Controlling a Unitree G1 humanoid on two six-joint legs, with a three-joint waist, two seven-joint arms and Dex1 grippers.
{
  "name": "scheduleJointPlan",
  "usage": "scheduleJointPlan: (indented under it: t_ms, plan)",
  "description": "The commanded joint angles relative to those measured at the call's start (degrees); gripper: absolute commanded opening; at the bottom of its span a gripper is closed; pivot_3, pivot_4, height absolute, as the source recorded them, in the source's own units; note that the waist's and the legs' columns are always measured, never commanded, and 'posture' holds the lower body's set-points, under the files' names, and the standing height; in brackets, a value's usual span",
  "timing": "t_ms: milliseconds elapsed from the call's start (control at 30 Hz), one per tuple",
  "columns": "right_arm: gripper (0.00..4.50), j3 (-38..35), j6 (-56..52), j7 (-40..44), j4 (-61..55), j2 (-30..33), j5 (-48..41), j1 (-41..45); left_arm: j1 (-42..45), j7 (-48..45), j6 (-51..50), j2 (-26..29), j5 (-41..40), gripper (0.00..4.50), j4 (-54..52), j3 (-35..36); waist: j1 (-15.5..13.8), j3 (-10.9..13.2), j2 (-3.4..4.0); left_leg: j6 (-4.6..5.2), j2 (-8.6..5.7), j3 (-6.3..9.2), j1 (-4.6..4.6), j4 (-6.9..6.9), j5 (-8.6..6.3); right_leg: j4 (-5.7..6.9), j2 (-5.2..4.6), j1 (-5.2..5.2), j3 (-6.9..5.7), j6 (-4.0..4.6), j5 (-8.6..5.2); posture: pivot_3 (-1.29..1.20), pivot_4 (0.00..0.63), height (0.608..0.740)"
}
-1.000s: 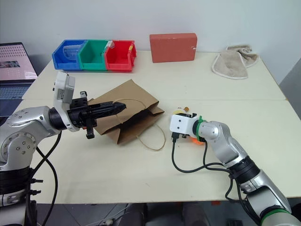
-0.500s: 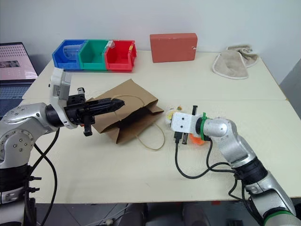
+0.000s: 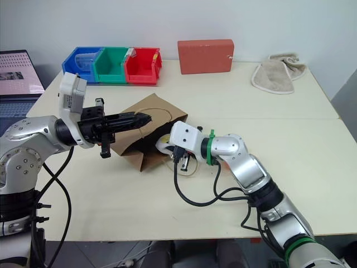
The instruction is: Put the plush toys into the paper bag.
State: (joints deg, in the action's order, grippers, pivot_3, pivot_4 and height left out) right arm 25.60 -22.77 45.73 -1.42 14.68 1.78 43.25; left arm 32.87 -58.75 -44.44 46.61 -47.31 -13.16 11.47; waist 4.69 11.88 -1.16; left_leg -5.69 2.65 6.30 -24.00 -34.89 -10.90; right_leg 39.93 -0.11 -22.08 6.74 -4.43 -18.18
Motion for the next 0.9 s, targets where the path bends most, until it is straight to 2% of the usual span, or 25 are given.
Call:
scheduleJointPlan:
  t_ms: [33, 300, 433, 733, 900]
  plan:
    - [0.05, -0.1, 4.5, -3.7, 5.0, -4.4, 1.9, 4.6, 0.8, 0.1, -0.4, -0.1, -1.8, 0.00, -2.5, 0.5, 0.1, 0.0, 0.00, 0.00, 0.00, 0.00, 0.00, 0.01, 0.00, 0.01, 0.00, -0.02, 0.01, 0.00, 0.00, 0.00, 0.150, 0.740]
    - [0.05, -1.3, 8.9, -9.0, 16.9, -11.5, 4.1, 9.8, 1.7, 2.7, -0.1, -4.1, -3.6, 0.00, -1.6, 1.0, 0.0, 0.0, -0.01, 0.00, 0.00, 0.02, 0.00, 0.01, 0.00, 0.04, 0.00, -0.03, -0.02, 0.01, 0.01, 0.00, 0.150, 0.740]
    - [1.12, -3.0, 10.9, -11.2, 19.6, -12.9, 4.3, 10.1, 2.2, 3.0, -0.2, -4.9, -3.6, 0.00, 0.2, 1.7, 0.1, 0.0, -0.01, 0.00, 0.01, 0.03, 0.00, 0.01, 0.00, 0.05, 0.00, -0.02, -0.03, 0.01, 0.01, 0.00, 0.150, 0.740]
    - [4.43, -4.2, 5.6, -8.2, 12.2, -10.8, 2.0, 7.6, 3.0, 2.4, 0.4, -4.9, -2.6, 0.00, 2.3, 2.0, 0.1, 0.0, 0.00, 0.00, 0.00, 0.04, 0.00, 0.03, 0.00, 0.04, 0.00, -0.02, -0.04, 0.01, 0.01, 0.00, 0.150, 0.740]
    - [4.47, -4.9, -0.5, -4.1, 5.5, -8.6, -1.1, 6.5, 2.9, 2.2, 0.8, -4.8, -2.2, 0.00, 2.5, 1.7, 0.1, 0.0, 0.00, 0.00, 0.00, 0.05, 0.00, 0.03, 0.00, 0.04, 0.00, -0.02, -0.05, 0.01, 0.01, 0.00, 0.150, 0.740]
